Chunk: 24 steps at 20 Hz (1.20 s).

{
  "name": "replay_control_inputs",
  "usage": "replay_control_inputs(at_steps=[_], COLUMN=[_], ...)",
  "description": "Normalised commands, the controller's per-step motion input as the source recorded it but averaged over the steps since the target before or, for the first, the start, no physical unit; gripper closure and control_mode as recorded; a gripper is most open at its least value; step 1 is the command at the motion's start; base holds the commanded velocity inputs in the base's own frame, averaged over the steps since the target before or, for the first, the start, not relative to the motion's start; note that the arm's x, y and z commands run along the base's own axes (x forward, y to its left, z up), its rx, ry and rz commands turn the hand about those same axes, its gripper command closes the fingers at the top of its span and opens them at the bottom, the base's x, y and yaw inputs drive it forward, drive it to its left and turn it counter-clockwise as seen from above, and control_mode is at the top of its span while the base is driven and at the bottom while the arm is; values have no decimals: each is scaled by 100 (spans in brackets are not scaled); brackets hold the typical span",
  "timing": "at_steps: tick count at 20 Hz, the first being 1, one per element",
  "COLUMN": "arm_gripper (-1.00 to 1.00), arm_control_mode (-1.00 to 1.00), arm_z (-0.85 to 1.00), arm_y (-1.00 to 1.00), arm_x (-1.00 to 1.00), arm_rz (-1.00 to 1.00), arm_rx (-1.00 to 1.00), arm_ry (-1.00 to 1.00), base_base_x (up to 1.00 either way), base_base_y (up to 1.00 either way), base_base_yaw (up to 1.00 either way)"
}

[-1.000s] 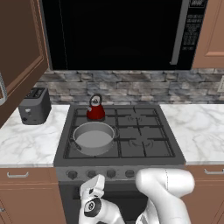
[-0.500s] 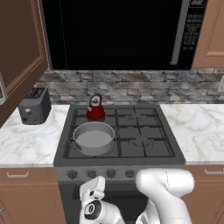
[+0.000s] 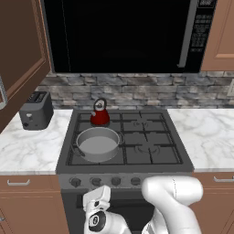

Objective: Pick the kettle from the cabinet and place it on a stove burner. Then pick the pot from the counter and place it on another stove burner. Finally, turn both burners on.

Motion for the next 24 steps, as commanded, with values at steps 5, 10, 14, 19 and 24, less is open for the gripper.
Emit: replay_control_inputs(at_steps=[5,10,14,19,24], arm_gripper=[-100,-100,-100,-100,-100], arm_control_mode=[-100,-100,-100,-100,-100], arm_z=[0,0,0,0,-2], arm_y=[50,55,50,16,0], arm_x=[-51,-50,-45,-22,-3], arm_rz=[3,1,0,2,7], arm_rx=[3,2,4,13,34], arm_ry=[0,0,0,0,0], base_base_x=[0,0,0,0,0], base_base_y=[0,0,0,0,0], base_base_yaw=[0,0,0,0,0])
